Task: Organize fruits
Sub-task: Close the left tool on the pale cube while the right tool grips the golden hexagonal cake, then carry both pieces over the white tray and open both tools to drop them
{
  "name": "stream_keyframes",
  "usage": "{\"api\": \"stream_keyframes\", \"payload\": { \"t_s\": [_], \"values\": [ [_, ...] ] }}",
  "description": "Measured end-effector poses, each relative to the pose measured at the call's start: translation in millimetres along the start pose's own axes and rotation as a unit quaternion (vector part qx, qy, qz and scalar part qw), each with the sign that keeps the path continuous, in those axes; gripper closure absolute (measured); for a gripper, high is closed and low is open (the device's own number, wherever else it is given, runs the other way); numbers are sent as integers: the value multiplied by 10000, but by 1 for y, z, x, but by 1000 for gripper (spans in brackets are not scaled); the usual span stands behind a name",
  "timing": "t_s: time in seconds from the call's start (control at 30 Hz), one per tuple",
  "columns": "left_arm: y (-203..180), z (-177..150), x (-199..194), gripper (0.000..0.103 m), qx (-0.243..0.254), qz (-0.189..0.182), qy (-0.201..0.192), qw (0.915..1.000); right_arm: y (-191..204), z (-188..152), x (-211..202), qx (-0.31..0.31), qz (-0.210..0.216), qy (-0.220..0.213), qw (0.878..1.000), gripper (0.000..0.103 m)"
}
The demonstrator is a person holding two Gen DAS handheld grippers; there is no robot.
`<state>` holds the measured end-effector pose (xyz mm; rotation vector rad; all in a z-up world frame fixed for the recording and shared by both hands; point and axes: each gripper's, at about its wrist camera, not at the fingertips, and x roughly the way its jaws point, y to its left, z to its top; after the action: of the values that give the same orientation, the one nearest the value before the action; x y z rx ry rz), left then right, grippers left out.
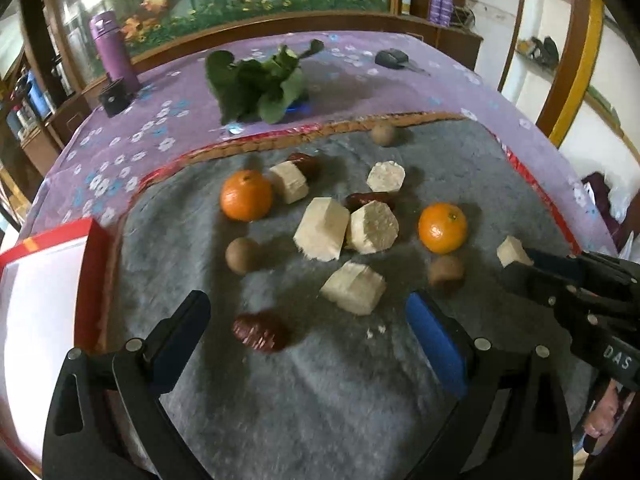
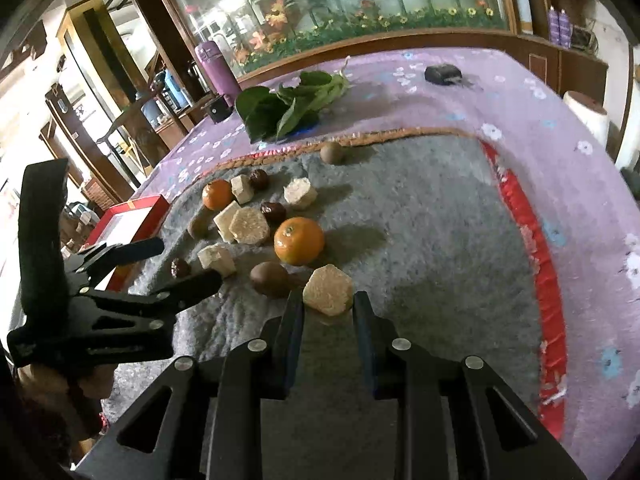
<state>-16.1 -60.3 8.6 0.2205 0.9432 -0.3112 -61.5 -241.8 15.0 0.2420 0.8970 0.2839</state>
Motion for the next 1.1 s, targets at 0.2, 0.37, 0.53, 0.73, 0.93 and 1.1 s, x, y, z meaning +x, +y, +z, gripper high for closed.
{"api": "stream_keyframes", "payload": {
  "t_s": [0.2,0.37,0.53,0.73,0.93,1.1],
  "values": [
    [3,5,17,29,-35,-211,257,9994,-4,1,4,86,247,-20,9997,77],
    [-3,5,16,45,125,-371,144,9991,-5,0,8,170,327,26,9993,77],
    [-7,4,12,73,165,-677,54,9976,-3,0,7,135,242,-37,9996,77],
    [1,-2,6,73,-37,-731,0,9973,10,2,1,24,208,-126,9997,77],
    [28,-20,-33,72,-402,-287,-348,9982,41,4,-2,-231,298,-186,9991,77],
    [70,-47,-75,72,-914,217,-641,9935,92,5,12,-644,577,-39,9962,77]
  ]
}}
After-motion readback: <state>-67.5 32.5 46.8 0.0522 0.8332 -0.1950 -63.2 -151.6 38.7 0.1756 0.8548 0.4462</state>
